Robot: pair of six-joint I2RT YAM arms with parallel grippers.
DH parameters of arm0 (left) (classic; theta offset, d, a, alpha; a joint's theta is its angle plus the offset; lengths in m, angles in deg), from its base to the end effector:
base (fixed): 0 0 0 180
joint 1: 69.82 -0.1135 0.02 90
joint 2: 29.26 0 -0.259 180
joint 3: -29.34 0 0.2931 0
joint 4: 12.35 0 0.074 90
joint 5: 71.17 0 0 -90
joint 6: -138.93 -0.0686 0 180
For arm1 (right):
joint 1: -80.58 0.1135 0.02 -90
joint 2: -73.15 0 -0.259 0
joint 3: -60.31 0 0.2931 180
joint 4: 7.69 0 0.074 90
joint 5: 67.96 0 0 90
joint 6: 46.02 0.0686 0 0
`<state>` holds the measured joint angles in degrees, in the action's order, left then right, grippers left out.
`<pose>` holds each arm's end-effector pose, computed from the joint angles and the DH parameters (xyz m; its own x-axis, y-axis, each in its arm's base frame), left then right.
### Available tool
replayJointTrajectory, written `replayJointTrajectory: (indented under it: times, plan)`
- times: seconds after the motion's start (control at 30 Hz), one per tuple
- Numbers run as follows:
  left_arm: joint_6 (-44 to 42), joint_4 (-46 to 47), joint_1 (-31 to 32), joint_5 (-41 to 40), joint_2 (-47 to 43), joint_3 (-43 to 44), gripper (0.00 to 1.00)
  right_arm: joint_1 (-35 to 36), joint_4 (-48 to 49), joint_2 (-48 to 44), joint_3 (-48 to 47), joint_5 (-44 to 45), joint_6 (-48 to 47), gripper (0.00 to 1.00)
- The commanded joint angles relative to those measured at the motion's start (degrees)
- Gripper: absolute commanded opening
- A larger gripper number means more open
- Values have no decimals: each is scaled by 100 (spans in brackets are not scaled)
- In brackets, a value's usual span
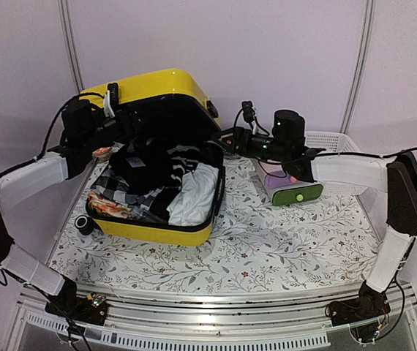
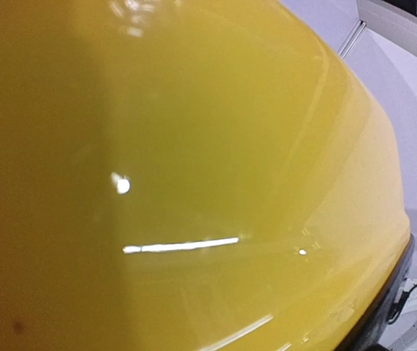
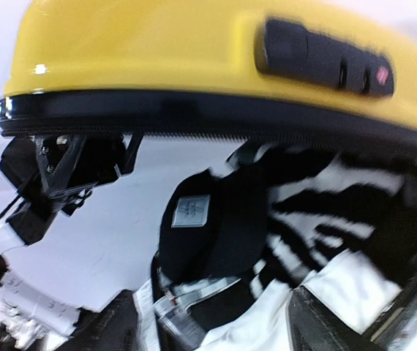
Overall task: Open, take out, and arrange the luggage
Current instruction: Open the luggage at the center of the board.
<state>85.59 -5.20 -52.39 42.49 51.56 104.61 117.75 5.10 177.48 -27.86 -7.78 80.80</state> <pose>0.3802 -0.1482 0.3447 -0.3710 -0.4567 -0.8086 0.5430 0.5996 -0.5878 0.3769 0.3286 0.2750 -0.5887 0.2061 -0.7816 -0.7082 0.3346 0.6217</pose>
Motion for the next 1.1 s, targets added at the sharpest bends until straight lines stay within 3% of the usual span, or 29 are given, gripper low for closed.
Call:
replayJointTrajectory:
  times: [0.0,0.17,0.37,0.53,0.8,1.07]
  plan:
    - [102,265,-86,162,217,174,76,203,-907,-599,-180,1860,-2549,84]
    - [160,340,-82,223,268,168,75,658,-274,-440,-299,3238,-4784,100]
    - [170,343,-85,269,291,175,75,1033,622,226,-1054,4556,-6267,99]
    - [156,286,-86,279,268,162,75,1234,2186,720,-1296,5461,-7337,100]
    - [161,283,-90,332,266,183,75,1354,3143,1052,-1423,5295,-7966,78]
    - [163,289,-101,423,321,202,75,1388,3099,1624,-2126,5344,-8474,51]
